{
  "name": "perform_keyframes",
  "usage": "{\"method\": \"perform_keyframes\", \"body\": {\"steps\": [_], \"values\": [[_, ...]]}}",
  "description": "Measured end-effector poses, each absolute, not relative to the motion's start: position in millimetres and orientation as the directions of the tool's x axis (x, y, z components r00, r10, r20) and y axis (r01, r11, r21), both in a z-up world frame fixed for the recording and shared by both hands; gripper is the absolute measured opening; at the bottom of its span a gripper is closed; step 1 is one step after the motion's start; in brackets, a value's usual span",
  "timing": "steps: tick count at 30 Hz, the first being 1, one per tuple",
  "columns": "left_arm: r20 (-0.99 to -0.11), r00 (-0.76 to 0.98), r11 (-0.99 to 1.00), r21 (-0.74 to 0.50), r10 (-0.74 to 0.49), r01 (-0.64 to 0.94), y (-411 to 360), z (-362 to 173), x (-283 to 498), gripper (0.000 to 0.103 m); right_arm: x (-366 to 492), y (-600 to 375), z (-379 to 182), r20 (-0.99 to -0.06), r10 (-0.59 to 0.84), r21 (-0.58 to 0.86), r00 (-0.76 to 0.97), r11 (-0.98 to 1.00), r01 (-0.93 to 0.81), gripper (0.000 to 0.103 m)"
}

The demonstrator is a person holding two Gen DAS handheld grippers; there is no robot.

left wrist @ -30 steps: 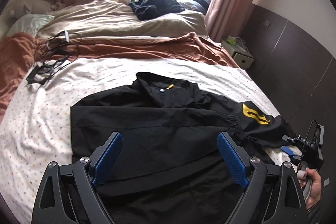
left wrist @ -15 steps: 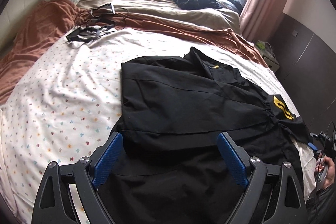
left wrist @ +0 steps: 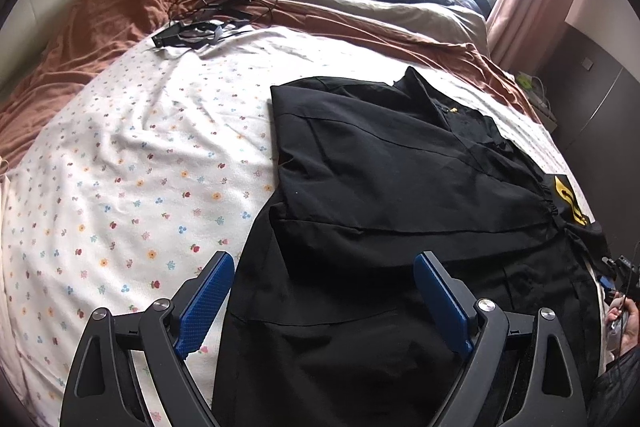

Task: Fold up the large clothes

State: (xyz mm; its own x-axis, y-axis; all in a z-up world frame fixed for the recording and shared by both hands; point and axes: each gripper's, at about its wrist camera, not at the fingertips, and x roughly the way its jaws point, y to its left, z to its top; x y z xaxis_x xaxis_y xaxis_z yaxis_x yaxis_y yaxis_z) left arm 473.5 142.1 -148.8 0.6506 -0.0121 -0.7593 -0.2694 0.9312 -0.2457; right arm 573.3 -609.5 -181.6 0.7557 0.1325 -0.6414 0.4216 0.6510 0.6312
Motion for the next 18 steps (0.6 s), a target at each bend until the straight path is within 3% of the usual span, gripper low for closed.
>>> {"method": "perform_keyframes", "body": {"steps": [1,3,10,18], "values": [[-0.759,0.65,0.931,-0.246,-0.011,-0.271,143,-149,474,0.092,574,-611,-181,-0.633,0.127,0.636,0.764,0.648,0.419,0.042],[-0.759,0.651,0.927,-0.251,-0.011,-0.277,146,-149,474,0.092,576,-613,-181,-0.629,0.119,0.627,0.768,0.661,0.411,0.005],[-0.748,0.664,0.919,-0.277,-0.021,-0.282,150,-142,472,0.092,552,-592,-117,-0.465,0.145,0.675,0.873,0.697,0.243,0.004],[-0.712,0.7,0.898,-0.34,-0.05,-0.281,153,-126,465,0.092,539,-529,-55,-0.371,0.214,0.652,0.903,0.753,0.089,0.004]]}}
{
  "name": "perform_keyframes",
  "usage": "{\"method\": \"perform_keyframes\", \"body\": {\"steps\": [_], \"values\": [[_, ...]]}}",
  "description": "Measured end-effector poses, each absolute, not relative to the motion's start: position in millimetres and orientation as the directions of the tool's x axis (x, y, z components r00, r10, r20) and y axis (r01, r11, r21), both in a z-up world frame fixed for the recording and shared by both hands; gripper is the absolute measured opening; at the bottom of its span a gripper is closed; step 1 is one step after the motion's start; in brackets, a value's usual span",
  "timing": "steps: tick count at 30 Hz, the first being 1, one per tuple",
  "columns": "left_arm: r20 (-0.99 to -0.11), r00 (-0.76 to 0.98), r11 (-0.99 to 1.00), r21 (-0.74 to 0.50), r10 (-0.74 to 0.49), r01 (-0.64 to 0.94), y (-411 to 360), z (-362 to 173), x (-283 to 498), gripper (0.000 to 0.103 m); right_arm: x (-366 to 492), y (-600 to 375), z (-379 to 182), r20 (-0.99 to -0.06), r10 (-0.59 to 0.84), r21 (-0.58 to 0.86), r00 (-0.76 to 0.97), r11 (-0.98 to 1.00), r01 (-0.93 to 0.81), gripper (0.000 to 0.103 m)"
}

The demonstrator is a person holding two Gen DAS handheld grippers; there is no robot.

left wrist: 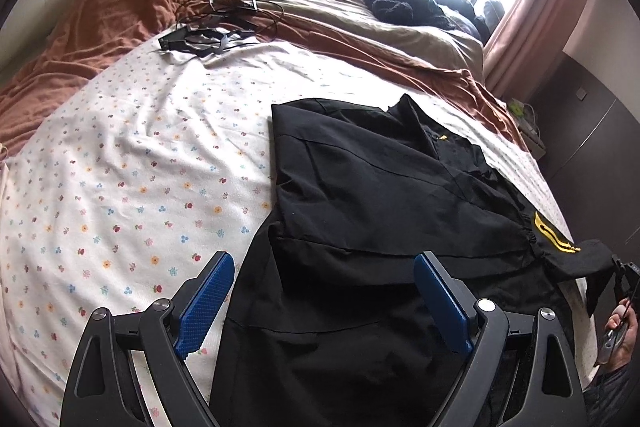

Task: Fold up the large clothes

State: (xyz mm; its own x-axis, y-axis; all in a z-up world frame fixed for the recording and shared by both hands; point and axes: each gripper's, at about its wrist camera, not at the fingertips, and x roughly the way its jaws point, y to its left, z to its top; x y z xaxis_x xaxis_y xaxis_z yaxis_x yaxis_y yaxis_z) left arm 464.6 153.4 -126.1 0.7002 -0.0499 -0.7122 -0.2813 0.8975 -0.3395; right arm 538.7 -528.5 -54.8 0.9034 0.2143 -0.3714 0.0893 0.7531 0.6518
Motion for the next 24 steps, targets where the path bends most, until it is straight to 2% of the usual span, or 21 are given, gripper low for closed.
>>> {"method": "perform_keyframes", "body": {"steps": [8,14,20,24], "values": [[-0.689,0.721,0.887,-0.377,-0.075,-0.268,158,-118,456,0.092,543,-443,-26,-0.302,0.383,0.644,0.873,0.757,-0.109,0.004],[-0.685,0.723,0.873,-0.402,-0.085,-0.278,168,-118,451,0.092,559,-367,-35,-0.358,0.487,0.583,0.796,0.783,-0.217,0.004],[-0.682,0.726,0.863,-0.418,-0.093,-0.282,176,-117,450,0.092,576,-299,-67,-0.454,0.555,0.531,0.697,0.797,-0.288,0.004],[-0.681,0.726,0.86,-0.424,-0.096,-0.284,179,-117,450,0.092,585,-260,-99,-0.568,0.553,0.495,0.61,0.821,-0.284,0.005]]}}
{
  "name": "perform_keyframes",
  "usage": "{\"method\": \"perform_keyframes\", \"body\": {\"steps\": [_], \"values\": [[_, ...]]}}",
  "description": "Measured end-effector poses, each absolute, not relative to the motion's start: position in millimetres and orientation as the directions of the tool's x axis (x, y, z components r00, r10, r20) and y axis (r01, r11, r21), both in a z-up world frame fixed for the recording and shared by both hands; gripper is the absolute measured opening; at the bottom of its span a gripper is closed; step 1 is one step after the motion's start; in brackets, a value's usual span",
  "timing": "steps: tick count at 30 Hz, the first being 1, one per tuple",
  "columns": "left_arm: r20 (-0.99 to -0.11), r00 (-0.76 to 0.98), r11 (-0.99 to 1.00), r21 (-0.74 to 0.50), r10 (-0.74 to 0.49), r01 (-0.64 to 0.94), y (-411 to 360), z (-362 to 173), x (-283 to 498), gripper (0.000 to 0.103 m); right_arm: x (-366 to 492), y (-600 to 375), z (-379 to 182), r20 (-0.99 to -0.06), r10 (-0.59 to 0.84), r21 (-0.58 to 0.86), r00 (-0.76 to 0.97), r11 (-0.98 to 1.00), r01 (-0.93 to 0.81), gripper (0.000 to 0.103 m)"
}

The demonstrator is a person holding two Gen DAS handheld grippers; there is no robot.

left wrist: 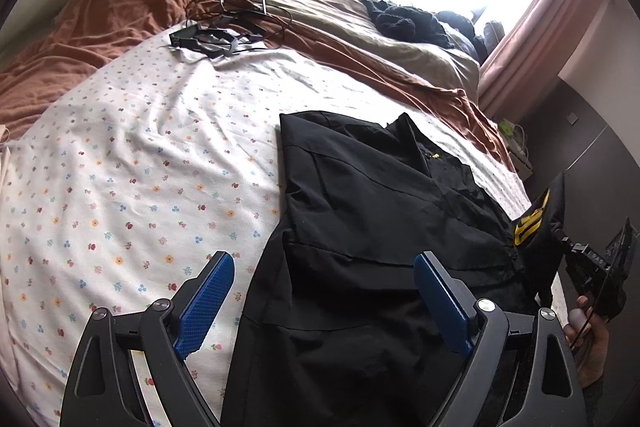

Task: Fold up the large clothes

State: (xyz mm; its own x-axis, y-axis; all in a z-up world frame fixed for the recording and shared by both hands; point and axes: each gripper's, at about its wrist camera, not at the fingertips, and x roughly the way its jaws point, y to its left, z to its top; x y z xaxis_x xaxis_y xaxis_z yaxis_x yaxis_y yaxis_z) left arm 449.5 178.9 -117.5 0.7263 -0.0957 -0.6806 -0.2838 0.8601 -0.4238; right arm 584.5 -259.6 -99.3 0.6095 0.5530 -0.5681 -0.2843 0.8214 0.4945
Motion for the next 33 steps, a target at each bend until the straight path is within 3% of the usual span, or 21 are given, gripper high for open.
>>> {"method": "perform_keyframes", "body": {"steps": [1,2,3,5,6,11,24,33], "values": [[-0.68,0.726,0.858,-0.427,-0.098,-0.284,179,-118,449,0.092,587,-252,-109,-0.612,0.538,0.482,0.58,0.835,-0.265,0.007],[-0.68,0.726,0.856,-0.431,-0.1,-0.286,179,-118,449,0.092,589,-248,-117,-0.637,0.539,0.488,0.552,0.836,-0.253,0.018],[-0.679,0.727,0.853,-0.436,-0.103,-0.287,180,-117,450,0.092,591,-242,-126,-0.657,0.555,0.513,0.511,0.825,-0.237,0.039],[-0.678,0.727,0.849,-0.443,-0.107,-0.288,179,-117,450,0.092,588,-241,-133,-0.672,0.554,0.533,0.491,0.823,-0.198,0.067],[-0.677,0.728,0.848,-0.446,-0.109,-0.287,178,-116,450,0.092,584,-243,-131,-0.674,0.541,0.529,0.504,0.829,-0.183,0.072],[-0.667,0.737,0.851,-0.447,-0.113,-0.275,171,-110,448,0.092,575,-273,-114,-0.655,0.534,0.565,0.534,0.816,-0.123,0.072],[-0.678,0.728,0.862,-0.427,-0.105,-0.274,173,-112,446,0.092,570,-408,-141,-0.683,0.275,0.589,0.676,0.755,0.288,0.072],[-0.707,0.704,0.859,-0.399,-0.065,-0.321,190,-125,447,0.092,579,-451,-179,-0.702,0.278,0.627,0.656,0.679,0.382,0.072]]}}
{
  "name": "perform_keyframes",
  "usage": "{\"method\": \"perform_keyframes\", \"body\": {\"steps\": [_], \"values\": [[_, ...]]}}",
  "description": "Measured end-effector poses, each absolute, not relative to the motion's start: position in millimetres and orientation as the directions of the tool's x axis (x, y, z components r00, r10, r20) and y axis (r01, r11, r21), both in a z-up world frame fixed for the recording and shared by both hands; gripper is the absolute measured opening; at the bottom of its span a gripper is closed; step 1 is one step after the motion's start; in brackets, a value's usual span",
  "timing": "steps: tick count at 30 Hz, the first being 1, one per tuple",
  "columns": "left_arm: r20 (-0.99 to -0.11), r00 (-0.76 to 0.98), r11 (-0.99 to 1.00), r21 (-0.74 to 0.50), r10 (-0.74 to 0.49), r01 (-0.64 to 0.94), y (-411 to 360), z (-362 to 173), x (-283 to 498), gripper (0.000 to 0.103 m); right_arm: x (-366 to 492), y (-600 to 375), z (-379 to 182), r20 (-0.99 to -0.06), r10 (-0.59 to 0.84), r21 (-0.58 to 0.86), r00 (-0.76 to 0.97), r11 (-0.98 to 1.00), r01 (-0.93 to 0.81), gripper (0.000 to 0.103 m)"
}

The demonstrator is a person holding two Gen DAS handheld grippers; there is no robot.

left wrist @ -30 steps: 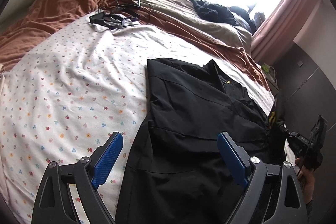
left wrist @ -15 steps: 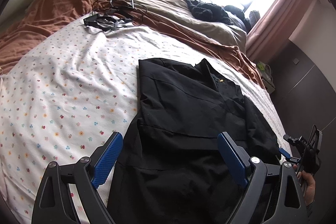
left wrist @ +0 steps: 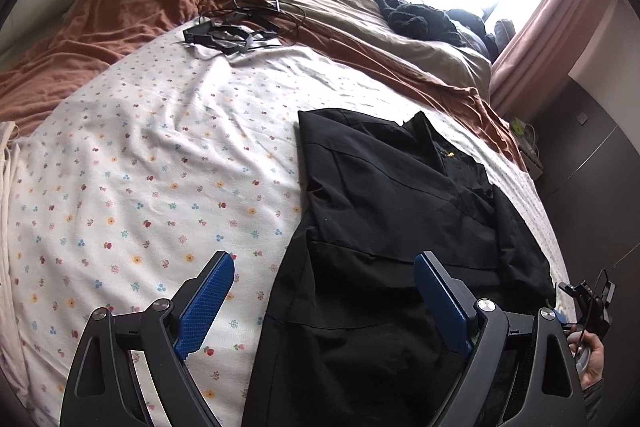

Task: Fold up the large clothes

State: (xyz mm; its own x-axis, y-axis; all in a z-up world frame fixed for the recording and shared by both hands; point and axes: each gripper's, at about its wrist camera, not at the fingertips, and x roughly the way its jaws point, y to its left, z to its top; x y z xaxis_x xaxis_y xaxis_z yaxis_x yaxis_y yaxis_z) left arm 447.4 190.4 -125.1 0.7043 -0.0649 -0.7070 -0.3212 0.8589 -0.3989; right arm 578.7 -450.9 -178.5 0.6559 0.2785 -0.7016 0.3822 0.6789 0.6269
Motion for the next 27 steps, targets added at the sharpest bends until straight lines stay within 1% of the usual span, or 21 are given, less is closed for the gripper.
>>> {"method": "perform_keyframes", "body": {"steps": [1,2,3,4,6,9,13,16,20,27], "values": [[-0.71,0.701,0.857,-0.399,-0.064,-0.326,192,-127,448,0.092,582,-453,-184,-0.707,0.277,0.624,0.651,0.678,0.388,0.07],[-0.712,0.699,0.855,-0.4,-0.064,-0.329,192,-128,449,0.092,584,-454,-188,-0.708,0.27,0.622,0.653,0.677,0.394,0.057],[-0.713,0.699,0.855,-0.401,-0.064,-0.33,192,-128,449,0.092,584,-456,-189,-0.704,0.264,0.623,0.659,0.675,0.395,0.025],[-0.712,0.699,0.854,-0.402,-0.066,-0.329,192,-128,450,0.092,586,-458,-189,-0.701,0.271,0.631,0.66,0.668,0.395,0.017],[-0.707,0.704,0.854,-0.407,-0.071,-0.323,190,-126,450,0.092,584,-458,-177,-0.659,0.285,0.668,0.696,0.647,0.367,0.014],[-0.699,0.711,0.855,-0.412,-0.076,-0.314,186,-121,451,0.092,572,-439,-134,-0.588,0.267,0.664,0.763,0.698,0.268,0.013],[-0.685,0.721,0.844,-0.444,-0.102,-0.302,181,-116,452,0.092,560,-403,-98,-0.485,0.368,0.717,0.793,0.687,0.12,0.011],[-0.67,0.733,0.842,-0.46,-0.12,-0.283,176,-111,448,0.092,552,-374,-78,-0.439,0.402,0.715,0.803,0.698,0.041,0.011],[-0.66,0.741,0.844,-0.464,-0.125,-0.27,175,-105,443,0.092,543,-336,-67,-0.405,0.459,0.716,0.791,0.697,-0.038,0.01],[-0.649,0.751,0.827,-0.484,-0.121,-0.286,193,-103,429,0.092,548,-251,-66,-0.392,0.566,0.716,0.725,0.683,-0.146,0.01]]}}
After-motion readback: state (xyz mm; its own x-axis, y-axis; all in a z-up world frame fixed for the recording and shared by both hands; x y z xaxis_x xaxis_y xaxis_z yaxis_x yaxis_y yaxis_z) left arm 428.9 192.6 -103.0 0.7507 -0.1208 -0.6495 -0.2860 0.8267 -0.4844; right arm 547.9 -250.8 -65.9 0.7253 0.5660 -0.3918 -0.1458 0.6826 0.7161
